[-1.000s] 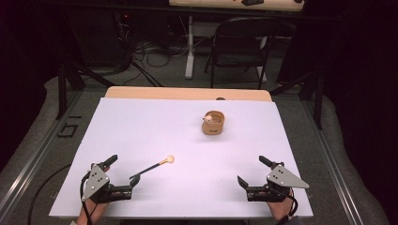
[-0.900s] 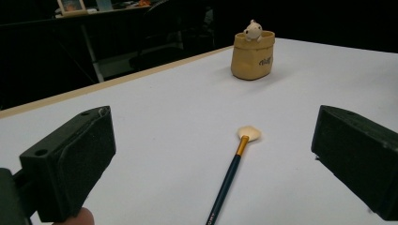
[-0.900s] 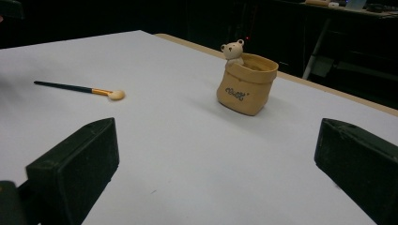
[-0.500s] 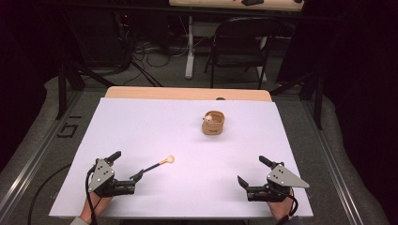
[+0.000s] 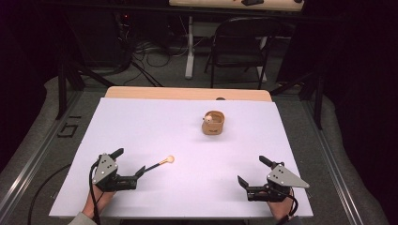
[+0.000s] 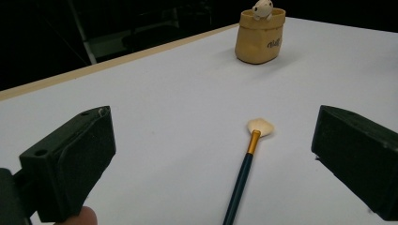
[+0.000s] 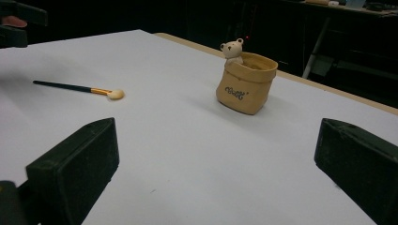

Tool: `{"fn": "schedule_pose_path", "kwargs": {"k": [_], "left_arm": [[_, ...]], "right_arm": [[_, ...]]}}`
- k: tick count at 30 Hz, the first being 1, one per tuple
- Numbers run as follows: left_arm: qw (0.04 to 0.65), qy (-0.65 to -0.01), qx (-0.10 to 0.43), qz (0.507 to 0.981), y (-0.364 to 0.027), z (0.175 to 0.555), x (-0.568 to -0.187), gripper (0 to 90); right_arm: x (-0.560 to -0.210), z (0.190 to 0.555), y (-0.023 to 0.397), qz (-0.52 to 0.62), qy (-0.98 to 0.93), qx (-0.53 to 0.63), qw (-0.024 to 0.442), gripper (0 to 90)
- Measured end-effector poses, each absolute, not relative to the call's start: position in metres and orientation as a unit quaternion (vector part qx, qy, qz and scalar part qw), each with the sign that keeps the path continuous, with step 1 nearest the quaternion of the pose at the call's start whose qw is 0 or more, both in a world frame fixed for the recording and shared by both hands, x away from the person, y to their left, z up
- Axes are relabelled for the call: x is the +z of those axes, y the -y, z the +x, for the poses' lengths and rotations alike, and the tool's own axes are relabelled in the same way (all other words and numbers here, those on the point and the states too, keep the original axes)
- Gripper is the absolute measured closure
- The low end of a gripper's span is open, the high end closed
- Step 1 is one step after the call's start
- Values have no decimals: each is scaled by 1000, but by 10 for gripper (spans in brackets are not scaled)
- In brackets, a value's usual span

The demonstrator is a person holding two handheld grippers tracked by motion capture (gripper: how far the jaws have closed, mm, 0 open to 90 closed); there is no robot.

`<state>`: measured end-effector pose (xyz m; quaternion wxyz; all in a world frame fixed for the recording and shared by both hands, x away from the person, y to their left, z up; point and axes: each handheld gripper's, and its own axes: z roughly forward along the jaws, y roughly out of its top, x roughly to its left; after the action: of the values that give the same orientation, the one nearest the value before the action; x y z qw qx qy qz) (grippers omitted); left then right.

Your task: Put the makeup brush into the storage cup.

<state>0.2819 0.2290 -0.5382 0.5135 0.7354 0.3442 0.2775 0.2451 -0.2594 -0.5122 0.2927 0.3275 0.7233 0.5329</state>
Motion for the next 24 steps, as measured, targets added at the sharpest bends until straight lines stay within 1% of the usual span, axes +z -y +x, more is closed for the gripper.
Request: {"fn": "schedule_pose_path", "kwargs": {"k": [13, 24], "left_arm": [[493, -344, 243, 761, -222, 297, -535, 0], [472, -343, 226, 780, -220, 307, -531, 1]], "right_arm": [[-512, 245, 260, 326, -727, 529, 294, 0], [-513, 245, 259, 327, -725, 531, 292, 0]]}}
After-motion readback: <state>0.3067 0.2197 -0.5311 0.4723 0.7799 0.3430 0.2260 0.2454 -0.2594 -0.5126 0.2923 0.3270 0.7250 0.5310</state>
